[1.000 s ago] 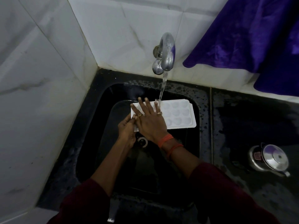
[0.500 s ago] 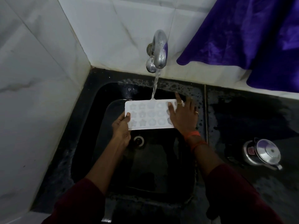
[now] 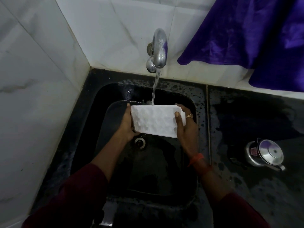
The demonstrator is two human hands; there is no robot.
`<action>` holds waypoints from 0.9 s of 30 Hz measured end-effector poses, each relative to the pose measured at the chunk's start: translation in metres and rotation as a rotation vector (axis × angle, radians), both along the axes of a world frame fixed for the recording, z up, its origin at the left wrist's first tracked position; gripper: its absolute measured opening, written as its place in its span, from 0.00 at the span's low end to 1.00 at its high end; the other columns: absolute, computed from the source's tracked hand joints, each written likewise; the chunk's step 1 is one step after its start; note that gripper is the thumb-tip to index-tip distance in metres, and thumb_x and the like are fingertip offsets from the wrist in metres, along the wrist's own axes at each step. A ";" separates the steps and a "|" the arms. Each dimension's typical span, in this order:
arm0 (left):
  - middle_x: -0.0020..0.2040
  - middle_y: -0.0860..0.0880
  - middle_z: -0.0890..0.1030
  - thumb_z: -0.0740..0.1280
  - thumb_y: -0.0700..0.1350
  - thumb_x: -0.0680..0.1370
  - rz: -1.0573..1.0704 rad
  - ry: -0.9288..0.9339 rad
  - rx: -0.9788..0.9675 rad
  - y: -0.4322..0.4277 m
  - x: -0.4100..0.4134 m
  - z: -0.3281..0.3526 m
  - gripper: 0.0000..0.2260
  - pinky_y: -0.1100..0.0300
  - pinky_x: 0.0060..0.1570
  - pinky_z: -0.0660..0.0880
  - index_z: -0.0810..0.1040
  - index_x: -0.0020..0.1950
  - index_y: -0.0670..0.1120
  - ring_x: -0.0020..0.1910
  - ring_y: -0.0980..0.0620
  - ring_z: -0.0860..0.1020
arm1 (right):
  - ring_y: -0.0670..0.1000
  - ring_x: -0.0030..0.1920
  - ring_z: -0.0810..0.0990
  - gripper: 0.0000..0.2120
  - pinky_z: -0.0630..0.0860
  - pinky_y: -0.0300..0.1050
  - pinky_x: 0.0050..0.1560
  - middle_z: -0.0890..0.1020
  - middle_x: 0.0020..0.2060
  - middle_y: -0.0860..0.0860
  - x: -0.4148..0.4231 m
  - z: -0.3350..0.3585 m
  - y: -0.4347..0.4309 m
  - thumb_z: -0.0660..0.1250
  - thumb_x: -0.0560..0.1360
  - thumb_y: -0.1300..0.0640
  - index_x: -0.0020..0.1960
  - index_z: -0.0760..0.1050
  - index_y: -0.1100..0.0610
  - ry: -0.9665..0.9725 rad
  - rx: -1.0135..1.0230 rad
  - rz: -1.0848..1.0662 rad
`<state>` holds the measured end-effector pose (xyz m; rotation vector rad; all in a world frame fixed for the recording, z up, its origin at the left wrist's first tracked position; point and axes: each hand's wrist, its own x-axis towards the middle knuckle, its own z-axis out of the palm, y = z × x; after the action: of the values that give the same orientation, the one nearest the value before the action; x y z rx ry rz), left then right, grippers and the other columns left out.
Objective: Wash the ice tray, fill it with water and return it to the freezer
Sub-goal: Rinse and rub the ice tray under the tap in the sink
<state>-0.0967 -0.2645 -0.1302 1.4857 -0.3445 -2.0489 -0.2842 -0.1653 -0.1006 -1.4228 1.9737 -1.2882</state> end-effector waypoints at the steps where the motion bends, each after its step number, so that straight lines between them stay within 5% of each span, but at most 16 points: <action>1: 0.59 0.43 0.82 0.56 0.70 0.78 0.006 0.027 0.021 -0.003 -0.002 0.002 0.32 0.46 0.53 0.78 0.78 0.64 0.46 0.57 0.41 0.80 | 0.41 0.63 0.78 0.13 0.75 0.41 0.63 0.80 0.62 0.42 0.000 0.002 0.003 0.62 0.83 0.52 0.67 0.75 0.49 0.027 -0.025 0.050; 7: 0.61 0.38 0.78 0.64 0.55 0.80 0.145 0.008 0.056 -0.019 -0.006 0.009 0.21 0.46 0.44 0.78 0.74 0.67 0.42 0.55 0.40 0.79 | 0.51 0.63 0.78 0.13 0.76 0.54 0.59 0.80 0.63 0.48 -0.018 -0.012 0.026 0.64 0.81 0.62 0.64 0.76 0.54 0.208 -0.177 0.424; 12: 0.56 0.39 0.82 0.59 0.45 0.83 0.203 0.040 0.014 -0.024 -0.014 0.010 0.14 0.48 0.54 0.79 0.79 0.60 0.37 0.52 0.42 0.81 | 0.55 0.72 0.70 0.17 0.66 0.63 0.69 0.74 0.69 0.53 -0.033 -0.018 0.039 0.64 0.73 0.64 0.61 0.76 0.54 0.416 -0.099 0.590; 16: 0.66 0.40 0.79 0.60 0.57 0.82 0.242 0.126 0.079 -0.026 -0.014 -0.015 0.24 0.42 0.59 0.78 0.73 0.72 0.42 0.63 0.38 0.80 | 0.53 0.79 0.58 0.27 0.57 0.64 0.75 0.60 0.79 0.52 -0.026 -0.019 0.045 0.69 0.72 0.55 0.70 0.71 0.52 0.571 0.048 0.654; 19: 0.70 0.47 0.75 0.53 0.58 0.84 0.265 0.168 0.022 -0.012 -0.022 0.013 0.25 0.48 0.66 0.73 0.69 0.74 0.43 0.67 0.43 0.76 | 0.52 0.81 0.50 0.30 0.51 0.60 0.78 0.53 0.81 0.52 -0.007 -0.019 0.032 0.60 0.80 0.46 0.79 0.60 0.52 0.671 0.108 0.643; 23: 0.60 0.45 0.78 0.56 0.58 0.84 0.355 0.179 -0.006 -0.009 -0.020 -0.001 0.21 0.54 0.45 0.82 0.74 0.60 0.40 0.47 0.49 0.85 | 0.52 0.81 0.48 0.26 0.52 0.59 0.78 0.53 0.81 0.51 0.025 -0.031 0.002 0.48 0.85 0.46 0.82 0.52 0.50 0.816 0.188 0.490; 25: 0.66 0.39 0.78 0.61 0.63 0.80 0.322 0.197 0.030 -0.001 -0.015 -0.011 0.30 0.48 0.53 0.81 0.71 0.71 0.41 0.61 0.41 0.81 | 0.53 0.81 0.47 0.26 0.48 0.58 0.79 0.52 0.81 0.52 0.043 -0.035 -0.017 0.48 0.85 0.47 0.82 0.52 0.50 0.819 0.215 0.462; 27: 0.69 0.40 0.76 0.54 0.64 0.82 0.274 0.228 -0.018 0.013 -0.017 -0.006 0.31 0.49 0.64 0.76 0.67 0.76 0.43 0.71 0.42 0.73 | 0.53 0.81 0.48 0.26 0.47 0.59 0.79 0.53 0.81 0.53 0.061 -0.033 -0.040 0.47 0.85 0.48 0.82 0.52 0.49 0.826 0.251 0.420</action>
<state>-0.1140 -0.2512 -0.1363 1.1987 -0.0637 -1.9606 -0.2231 -0.2049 -0.1333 -2.2931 1.9958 -0.2503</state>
